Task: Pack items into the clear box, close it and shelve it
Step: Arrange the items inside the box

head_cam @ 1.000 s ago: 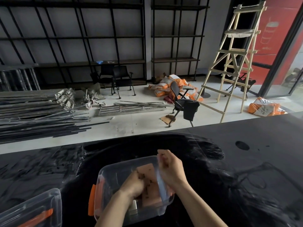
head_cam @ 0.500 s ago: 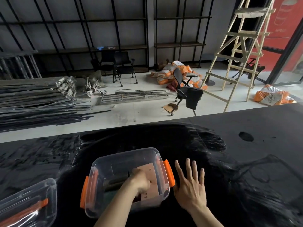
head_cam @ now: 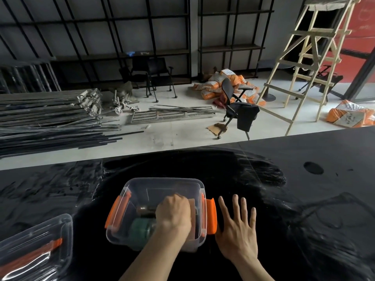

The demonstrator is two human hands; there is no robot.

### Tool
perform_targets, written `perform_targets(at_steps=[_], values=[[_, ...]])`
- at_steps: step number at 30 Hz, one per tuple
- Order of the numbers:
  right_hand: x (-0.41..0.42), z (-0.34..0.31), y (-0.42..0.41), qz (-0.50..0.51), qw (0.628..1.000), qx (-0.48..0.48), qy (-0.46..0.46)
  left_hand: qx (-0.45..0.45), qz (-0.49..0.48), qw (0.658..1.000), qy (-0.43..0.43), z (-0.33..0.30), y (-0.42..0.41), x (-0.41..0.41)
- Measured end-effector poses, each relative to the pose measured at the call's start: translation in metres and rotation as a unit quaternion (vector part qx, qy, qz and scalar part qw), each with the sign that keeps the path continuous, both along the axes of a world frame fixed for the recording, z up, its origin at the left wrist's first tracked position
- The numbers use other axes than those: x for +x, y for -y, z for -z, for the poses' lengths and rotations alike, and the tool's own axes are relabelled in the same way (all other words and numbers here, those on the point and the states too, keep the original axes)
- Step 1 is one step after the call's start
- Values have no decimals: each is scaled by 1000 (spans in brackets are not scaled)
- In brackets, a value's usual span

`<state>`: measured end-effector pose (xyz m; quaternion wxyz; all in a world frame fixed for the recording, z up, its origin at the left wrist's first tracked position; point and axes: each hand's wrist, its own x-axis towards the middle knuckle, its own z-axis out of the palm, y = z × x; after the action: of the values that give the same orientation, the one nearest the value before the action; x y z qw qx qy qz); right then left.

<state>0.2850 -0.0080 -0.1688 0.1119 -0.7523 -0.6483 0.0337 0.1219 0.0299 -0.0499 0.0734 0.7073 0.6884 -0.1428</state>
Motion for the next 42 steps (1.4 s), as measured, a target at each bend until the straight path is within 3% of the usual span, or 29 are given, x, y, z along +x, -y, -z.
perform_targets(at_steps=[4,8,14,28,32,34,38,42], values=[[0,-1,0,2,1000,9,-1,84,81,993,14,-21,-3,-8],[1,0,0,1,1000,5,0,0,229,972,47,-27,-5,-20],[2,2,0,2,1000,4,8,-52,249,967,26,-3,-8,-26],[0,5,-1,6,999,-12,33,-71,306,949,-1,9,-13,-30],[1,-7,-5,6,999,-38,-11,-53,274,960,20,6,-6,-23],[3,-24,-13,27,993,-49,-100,-49,261,963,49,0,-6,-23],[9,-87,-27,80,951,143,-264,16,233,967,102,-33,-12,-40],[-23,-162,-33,-45,925,274,-258,83,311,946,24,-48,-17,-69]])
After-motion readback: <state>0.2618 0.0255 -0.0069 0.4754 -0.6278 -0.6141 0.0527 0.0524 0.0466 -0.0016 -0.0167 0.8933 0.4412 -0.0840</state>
